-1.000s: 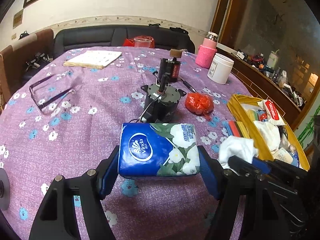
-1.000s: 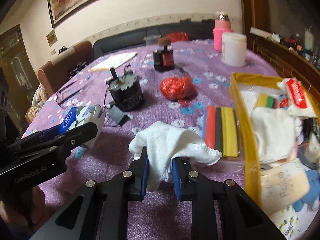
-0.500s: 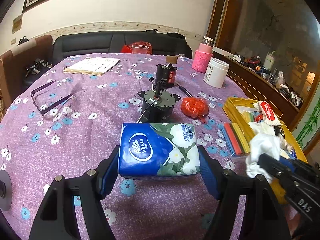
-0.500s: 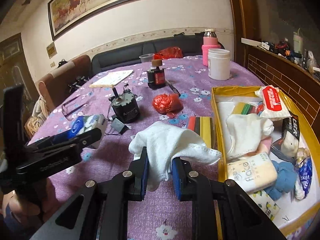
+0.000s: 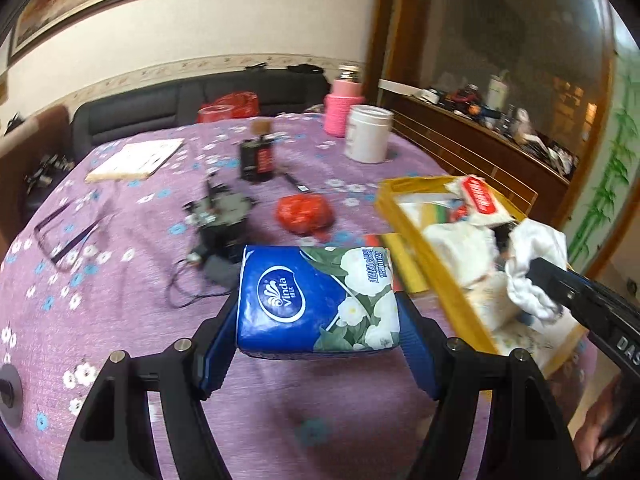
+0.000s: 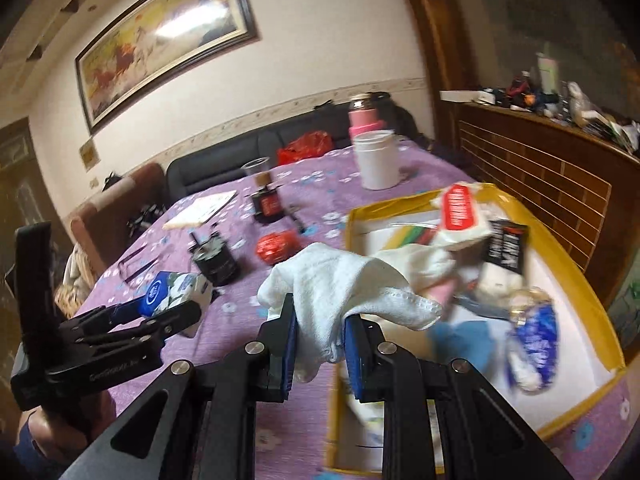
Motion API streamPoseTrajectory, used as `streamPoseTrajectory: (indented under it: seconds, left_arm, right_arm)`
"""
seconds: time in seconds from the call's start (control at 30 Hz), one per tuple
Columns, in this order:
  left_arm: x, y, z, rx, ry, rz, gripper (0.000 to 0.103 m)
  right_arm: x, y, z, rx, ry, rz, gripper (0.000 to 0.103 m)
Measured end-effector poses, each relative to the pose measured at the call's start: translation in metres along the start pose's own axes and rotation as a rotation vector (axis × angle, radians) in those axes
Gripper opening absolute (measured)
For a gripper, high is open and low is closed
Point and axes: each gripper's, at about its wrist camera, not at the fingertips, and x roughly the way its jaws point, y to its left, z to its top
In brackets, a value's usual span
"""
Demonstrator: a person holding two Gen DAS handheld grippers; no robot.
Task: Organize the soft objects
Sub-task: 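Carry the Vinda pack and white towel with both grippers over the tray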
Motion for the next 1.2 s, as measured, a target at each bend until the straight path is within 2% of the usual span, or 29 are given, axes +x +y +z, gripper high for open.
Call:
streamPoseTrajectory:
  seconds: [0.23,0.47,0.63,1.0,1.2]
  left_arm:
    - [0.008,-0.053,0.013,0.091,0.015,-0.061,0.072]
    - [0.036,-0.097,0.031,0.153,0.068,-0.126,0.072]
    - [0.064,-0.117,0.049,0.172,0.125,-0.169,0.072]
    - [0.134,-0.135,0.083,0.153,0.211,-0.155,0.072]
    - [0.163,-0.137,0.089,0.137,0.251,-0.153,0.072]
  right_arm:
    - [-0.018,-0.057,0.001,0.098,-0.028,-0.064,0.023]
    - [-0.031,-0.103,0.002,0.18,-0.036,-0.128,0.023]
    - [-0.028,-0.115,0.002,0.194,-0.02,-0.144,0.023]
    - [-0.008,-0.121,0.008,0.163,0.04,-0.143,0.024]
    - [0.011,-0.125,0.013,0.141,0.114,-0.134,0.024]
